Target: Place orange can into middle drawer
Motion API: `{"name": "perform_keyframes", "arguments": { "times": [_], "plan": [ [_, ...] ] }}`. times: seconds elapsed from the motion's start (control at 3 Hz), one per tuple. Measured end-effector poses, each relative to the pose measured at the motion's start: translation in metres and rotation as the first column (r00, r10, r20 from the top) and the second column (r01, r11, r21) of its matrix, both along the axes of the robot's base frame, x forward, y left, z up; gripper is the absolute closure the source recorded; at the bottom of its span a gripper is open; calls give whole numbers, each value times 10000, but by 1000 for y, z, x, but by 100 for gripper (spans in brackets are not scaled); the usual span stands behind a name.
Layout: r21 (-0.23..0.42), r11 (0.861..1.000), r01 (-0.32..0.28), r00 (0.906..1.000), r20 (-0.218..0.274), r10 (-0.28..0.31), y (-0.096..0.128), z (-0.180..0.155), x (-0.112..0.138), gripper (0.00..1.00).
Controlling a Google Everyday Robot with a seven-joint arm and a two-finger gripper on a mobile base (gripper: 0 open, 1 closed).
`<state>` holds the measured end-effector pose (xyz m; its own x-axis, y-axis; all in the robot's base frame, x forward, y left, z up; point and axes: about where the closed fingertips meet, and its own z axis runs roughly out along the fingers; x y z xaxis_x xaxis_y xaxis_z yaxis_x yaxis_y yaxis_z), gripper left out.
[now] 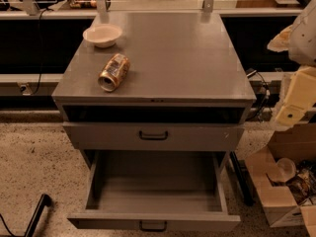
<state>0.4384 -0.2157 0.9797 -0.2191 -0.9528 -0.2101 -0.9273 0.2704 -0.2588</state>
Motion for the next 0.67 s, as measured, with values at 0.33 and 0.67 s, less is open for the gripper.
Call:
{"name": "perform_keyframes", "arguments": {
  "times": [0.33, 0.67],
  "plan": [
    [0, 10000, 0, 10000, 1, 0, 0, 0, 0, 0],
    [-222, 9870, -1594, 9862, -491, 1582, 38, -13, -5, 0]
  ]
}}
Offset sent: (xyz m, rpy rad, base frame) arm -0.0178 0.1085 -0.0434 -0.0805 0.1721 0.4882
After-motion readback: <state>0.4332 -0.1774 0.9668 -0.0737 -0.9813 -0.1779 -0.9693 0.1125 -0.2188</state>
